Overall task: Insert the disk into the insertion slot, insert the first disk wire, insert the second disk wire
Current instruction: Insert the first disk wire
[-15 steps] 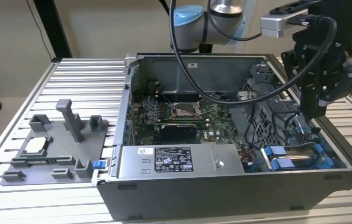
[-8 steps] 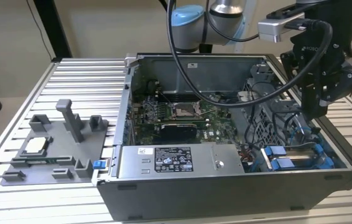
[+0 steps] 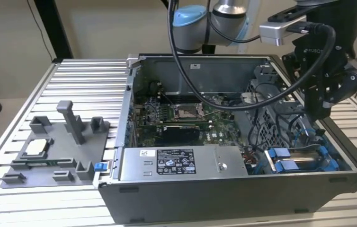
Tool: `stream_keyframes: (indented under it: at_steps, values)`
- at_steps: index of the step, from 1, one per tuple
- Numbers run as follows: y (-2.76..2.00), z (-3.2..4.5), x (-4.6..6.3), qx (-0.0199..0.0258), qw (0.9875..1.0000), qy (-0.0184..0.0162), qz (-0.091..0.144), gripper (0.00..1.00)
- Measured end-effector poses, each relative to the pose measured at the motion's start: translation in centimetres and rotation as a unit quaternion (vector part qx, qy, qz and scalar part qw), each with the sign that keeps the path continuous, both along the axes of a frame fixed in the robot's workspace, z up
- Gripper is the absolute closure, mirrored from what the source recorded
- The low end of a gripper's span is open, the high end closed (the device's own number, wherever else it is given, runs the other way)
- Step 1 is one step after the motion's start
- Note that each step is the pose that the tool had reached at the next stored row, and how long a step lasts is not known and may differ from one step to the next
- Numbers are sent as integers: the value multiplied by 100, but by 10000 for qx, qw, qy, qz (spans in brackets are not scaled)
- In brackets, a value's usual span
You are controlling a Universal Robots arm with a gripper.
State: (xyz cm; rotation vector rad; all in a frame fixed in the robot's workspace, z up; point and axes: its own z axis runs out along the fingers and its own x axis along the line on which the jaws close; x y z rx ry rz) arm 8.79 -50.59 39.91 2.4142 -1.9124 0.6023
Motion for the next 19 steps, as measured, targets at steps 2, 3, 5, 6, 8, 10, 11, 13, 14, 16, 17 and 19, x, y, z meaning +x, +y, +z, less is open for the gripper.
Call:
stream_keyframes:
  at_steps: [2,3,5,6,8,10,11,13,14,16,17,19]
  values:
    - [0,-1,-2,0,10000,0,5,100]
    - [0,-1,-4,0,10000,0,5,100]
    - [0,-2,-5,0,10000,0,5,100]
    - [0,-2,-6,0,10000,0,5,100]
    - [0,-2,-6,0,10000,0,6,0]
    - [0,-3,-7,0,10000,0,5,0]
    - [0,-4,-9,0,10000,0,5,0]
    - [0,-9,-14,0,10000,0,5,0]
    - [1,-11,-14,0,10000,0,6,0]
    - [0,-18,-20,0,10000,0,5,0]
    - [0,-20,-22,0,10000,0,5,100]
    - [0,-22,-26,-1,10000,-1,5,100]
